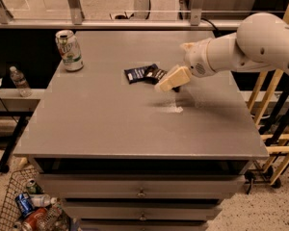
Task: Move rxbar chocolate near rxbar blueberry
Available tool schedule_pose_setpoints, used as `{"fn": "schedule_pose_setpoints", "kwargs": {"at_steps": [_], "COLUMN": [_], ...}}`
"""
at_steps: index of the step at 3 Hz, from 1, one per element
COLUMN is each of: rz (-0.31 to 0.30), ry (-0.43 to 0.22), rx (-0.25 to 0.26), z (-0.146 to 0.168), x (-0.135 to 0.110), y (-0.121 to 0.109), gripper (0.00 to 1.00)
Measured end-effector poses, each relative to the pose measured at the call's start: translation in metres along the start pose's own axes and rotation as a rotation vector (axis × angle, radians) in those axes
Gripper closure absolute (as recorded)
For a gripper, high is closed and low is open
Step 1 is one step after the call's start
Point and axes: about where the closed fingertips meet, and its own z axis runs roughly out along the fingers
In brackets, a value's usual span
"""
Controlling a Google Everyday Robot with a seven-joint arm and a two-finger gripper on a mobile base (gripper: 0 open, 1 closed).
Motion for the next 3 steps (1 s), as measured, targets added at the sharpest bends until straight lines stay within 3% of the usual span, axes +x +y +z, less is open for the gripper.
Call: {"fn": "schedule_pose_setpoints", "kwargs": {"at_steps": [1, 2, 3], "rz": [0.0, -0.003, 0.012], "ry": [0.0, 0.06, 0.153], "rx": [0.0, -0.017, -0.006], "z": [0.0, -0.007, -0.034], "x": [0.0, 0.008, 0.022], "y": [0.0, 0.006, 0.015], "gripper": [0.0, 0.0, 0.0]}}
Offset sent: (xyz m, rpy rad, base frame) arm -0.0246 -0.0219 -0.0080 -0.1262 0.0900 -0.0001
